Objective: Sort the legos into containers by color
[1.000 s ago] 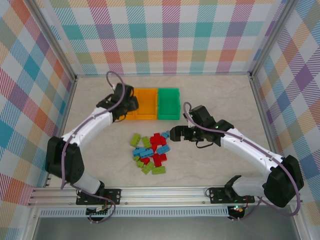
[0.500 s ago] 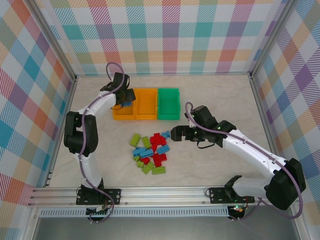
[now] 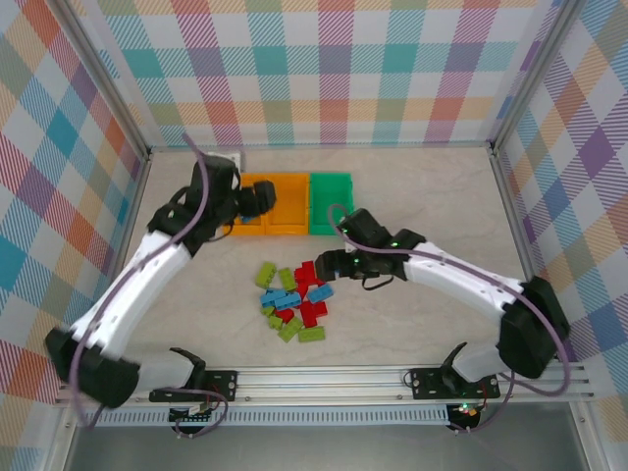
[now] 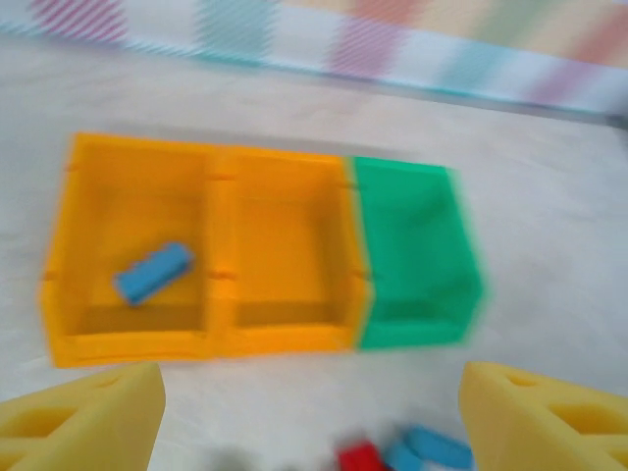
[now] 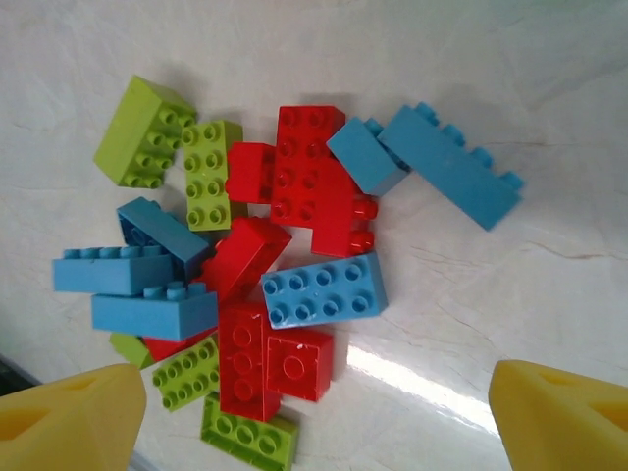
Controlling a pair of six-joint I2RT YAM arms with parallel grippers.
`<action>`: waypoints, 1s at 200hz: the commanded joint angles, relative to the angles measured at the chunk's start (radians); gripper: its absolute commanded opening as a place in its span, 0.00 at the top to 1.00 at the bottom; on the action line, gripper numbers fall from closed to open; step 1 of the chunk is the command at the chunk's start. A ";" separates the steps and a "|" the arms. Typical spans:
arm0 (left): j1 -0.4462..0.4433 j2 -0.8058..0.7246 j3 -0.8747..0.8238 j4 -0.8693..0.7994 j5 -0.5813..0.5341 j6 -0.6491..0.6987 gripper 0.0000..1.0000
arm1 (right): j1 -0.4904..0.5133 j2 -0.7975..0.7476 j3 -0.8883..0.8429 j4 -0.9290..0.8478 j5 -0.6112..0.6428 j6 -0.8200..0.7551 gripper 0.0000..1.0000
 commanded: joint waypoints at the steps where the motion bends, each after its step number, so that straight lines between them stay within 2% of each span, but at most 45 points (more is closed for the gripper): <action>1: -0.098 -0.123 -0.047 -0.196 -0.001 0.130 0.21 | 0.020 0.108 0.051 0.040 0.034 0.015 0.13; 24: -0.159 -0.227 -0.078 -0.337 0.092 0.254 0.21 | 0.022 0.216 0.072 0.101 0.022 0.028 0.23; 43: -0.188 -0.309 -0.155 -0.382 0.172 0.330 0.12 | 0.025 0.282 0.091 0.125 0.020 0.037 0.31; 61: -0.196 -0.388 -0.242 -0.366 0.212 0.380 0.05 | 0.027 0.331 0.110 0.131 0.023 0.034 0.33; 98: -0.197 -0.481 -0.367 -0.272 0.265 0.453 0.01 | 0.027 0.373 0.115 0.134 0.051 0.024 0.57; 117: -0.197 -0.471 -0.386 -0.236 0.263 0.469 0.00 | 0.027 0.382 0.116 0.125 0.049 0.022 0.64; 151: -0.197 -0.435 -0.403 -0.180 0.203 0.474 0.00 | 0.027 0.332 0.090 0.125 0.070 0.022 0.66; 173: -0.197 -0.424 -0.419 -0.159 0.193 0.482 0.00 | 0.028 0.246 0.067 0.136 0.060 0.005 0.72; 200: -0.196 -0.433 -0.461 -0.112 0.166 0.484 0.00 | 0.028 0.129 0.071 0.114 0.066 -0.022 0.73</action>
